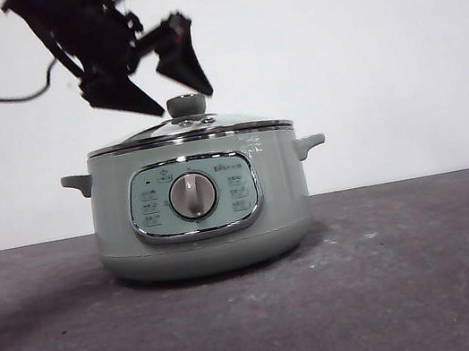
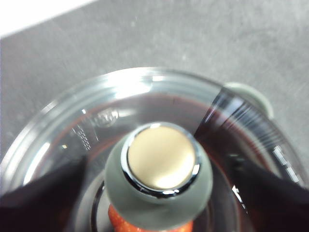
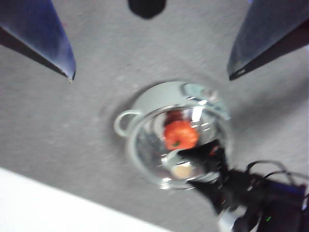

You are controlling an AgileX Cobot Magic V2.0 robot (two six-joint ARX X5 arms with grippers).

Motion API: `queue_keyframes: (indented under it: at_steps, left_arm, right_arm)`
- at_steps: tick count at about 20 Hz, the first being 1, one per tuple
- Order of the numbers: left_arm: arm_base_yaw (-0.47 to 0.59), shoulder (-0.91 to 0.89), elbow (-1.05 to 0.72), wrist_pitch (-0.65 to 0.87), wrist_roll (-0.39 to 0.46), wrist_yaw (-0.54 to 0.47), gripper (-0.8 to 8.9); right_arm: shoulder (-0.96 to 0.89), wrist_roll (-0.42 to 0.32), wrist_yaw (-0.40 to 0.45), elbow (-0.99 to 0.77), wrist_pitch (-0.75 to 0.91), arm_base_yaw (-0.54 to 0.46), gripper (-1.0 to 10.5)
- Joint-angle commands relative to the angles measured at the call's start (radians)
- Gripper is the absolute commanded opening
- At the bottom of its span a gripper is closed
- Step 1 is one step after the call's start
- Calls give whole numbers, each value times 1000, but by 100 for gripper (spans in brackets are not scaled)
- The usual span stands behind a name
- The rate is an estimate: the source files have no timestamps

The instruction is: Pick up the pumpkin,open the lid,put the pumpkin in the pot,close the lid

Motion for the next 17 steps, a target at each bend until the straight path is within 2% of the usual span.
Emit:
queue_keyframes:
  at_steps: [1, 6, 9, 11, 12, 14, 16, 17]
  left_arm:
    - [-2, -67, 2, -40, -3, 0, 554]
    - [-3, -284, 2, -301, -4, 7, 552]
    - [-3, -443, 2, -476, -8, 24, 436]
    - [-3, -531, 2, -563, -8, 86, 307]
    - [-3, -568, 2, -598, -8, 116, 219]
    - [-3, -627, 2, -654, -8, 153, 7]
    - [-3, -665, 2, -698, -7, 179, -8]
    - [-3, -675, 2, -713, -7, 192, -8]
  right_arm:
    - [1, 11, -57, -1, -13, 2, 595]
    - [5, 11, -143, -1, -79, 3, 594]
    - [10, 10, -186, -1, -122, 3, 594]
    - [11, 10, -190, -1, -141, 3, 580]
    - [12, 10, -216, -1, -150, 3, 509]
    - [16, 6, -308, -1, -152, 3, 274]
    - [16, -34, -378, -1, -152, 3, -15]
    - [16, -50, -397, -1, -152, 3, -9]
